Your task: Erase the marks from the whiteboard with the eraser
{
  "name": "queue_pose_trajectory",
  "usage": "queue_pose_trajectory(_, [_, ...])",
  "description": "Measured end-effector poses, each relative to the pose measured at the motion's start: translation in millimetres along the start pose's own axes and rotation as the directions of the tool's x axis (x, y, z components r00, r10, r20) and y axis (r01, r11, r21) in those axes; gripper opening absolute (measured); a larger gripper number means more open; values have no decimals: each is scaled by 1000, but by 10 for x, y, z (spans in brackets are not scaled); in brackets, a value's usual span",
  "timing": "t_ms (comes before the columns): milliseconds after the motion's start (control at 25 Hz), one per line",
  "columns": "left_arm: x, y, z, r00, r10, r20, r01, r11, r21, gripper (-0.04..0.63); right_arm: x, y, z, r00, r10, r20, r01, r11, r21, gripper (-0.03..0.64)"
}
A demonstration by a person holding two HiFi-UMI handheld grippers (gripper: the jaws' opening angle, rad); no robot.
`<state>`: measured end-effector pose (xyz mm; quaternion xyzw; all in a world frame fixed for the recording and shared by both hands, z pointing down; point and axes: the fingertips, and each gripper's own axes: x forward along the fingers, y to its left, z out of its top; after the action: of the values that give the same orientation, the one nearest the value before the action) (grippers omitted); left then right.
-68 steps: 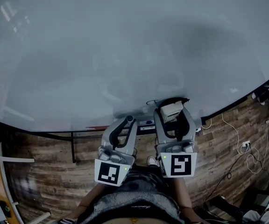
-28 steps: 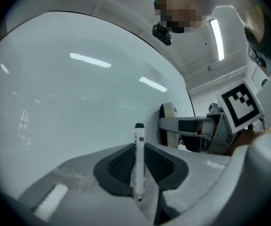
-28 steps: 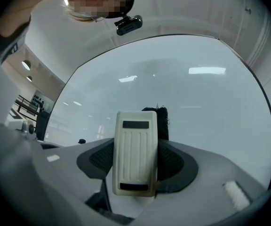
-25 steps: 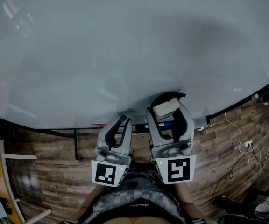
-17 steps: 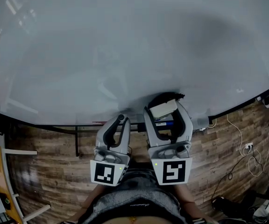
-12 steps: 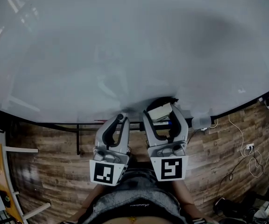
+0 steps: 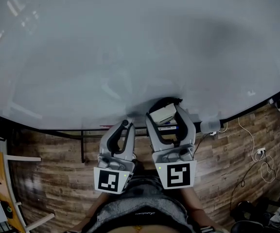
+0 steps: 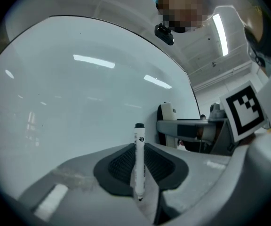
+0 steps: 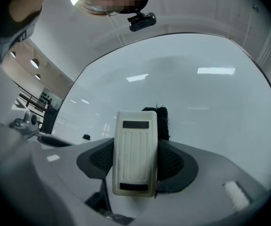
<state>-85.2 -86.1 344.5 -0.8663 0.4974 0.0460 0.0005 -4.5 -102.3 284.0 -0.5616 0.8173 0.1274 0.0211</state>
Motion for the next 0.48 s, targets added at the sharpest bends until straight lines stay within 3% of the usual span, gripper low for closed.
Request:
queue_pose_trajectory(200, [-21, -1, 35, 1000, 14, 12, -14, 1000, -2, 71, 38, 22, 273, 998, 22, 60, -21, 1000, -9, 259])
queue_pose_trajectory(480, [-44, 12, -1, 999, 35, 3, -35, 999, -6, 71, 14, 52, 139, 996, 26, 86, -26, 1000, -3, 259])
